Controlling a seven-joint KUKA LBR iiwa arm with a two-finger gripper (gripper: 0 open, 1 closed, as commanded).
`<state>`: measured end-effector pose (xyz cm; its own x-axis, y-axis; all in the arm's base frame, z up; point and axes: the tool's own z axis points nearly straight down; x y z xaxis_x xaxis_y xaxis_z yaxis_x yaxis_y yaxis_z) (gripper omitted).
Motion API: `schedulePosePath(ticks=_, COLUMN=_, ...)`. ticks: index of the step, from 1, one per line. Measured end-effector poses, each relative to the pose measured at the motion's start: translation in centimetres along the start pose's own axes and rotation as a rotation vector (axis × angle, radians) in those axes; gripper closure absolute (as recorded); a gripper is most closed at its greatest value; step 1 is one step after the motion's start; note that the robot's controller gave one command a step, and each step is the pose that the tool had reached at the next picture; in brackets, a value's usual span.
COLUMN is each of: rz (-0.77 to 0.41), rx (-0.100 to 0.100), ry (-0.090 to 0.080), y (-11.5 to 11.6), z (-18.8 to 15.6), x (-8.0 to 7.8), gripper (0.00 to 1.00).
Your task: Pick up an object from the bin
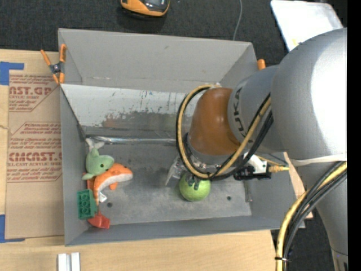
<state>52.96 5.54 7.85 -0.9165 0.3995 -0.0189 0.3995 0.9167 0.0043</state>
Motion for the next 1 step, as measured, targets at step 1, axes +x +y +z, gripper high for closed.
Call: schedulePosePath(ticks=1, rz=0.001, rx=-0.003, ry=0.002, y=0.59, z=-0.22, x=0.92, gripper=1.00)
